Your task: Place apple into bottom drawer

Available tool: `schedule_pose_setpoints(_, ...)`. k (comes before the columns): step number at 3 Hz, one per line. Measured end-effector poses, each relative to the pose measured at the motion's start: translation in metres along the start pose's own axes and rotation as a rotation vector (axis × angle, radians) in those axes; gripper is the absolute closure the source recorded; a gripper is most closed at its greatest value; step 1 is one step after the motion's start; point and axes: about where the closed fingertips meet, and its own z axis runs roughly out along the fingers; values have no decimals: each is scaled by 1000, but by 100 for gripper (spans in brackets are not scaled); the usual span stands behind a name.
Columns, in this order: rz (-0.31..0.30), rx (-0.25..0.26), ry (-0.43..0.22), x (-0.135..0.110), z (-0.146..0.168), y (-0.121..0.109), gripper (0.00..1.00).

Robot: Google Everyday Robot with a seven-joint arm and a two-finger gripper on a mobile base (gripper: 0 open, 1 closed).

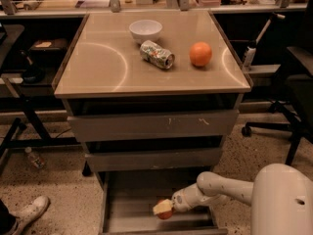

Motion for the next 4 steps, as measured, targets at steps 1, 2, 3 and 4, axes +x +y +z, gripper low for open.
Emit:
schedule_pose_setpoints(1,25,-8,-51,-3,24,-13,100)
schedule_pose_setpoints(2,62,26,-103,-2,41,-34,100)
schedule_pose_setpoints(3,91,62,-128,-3,49,-50,100)
schedule_pose_setpoints(4,126,87,-140,0,56,-63,100)
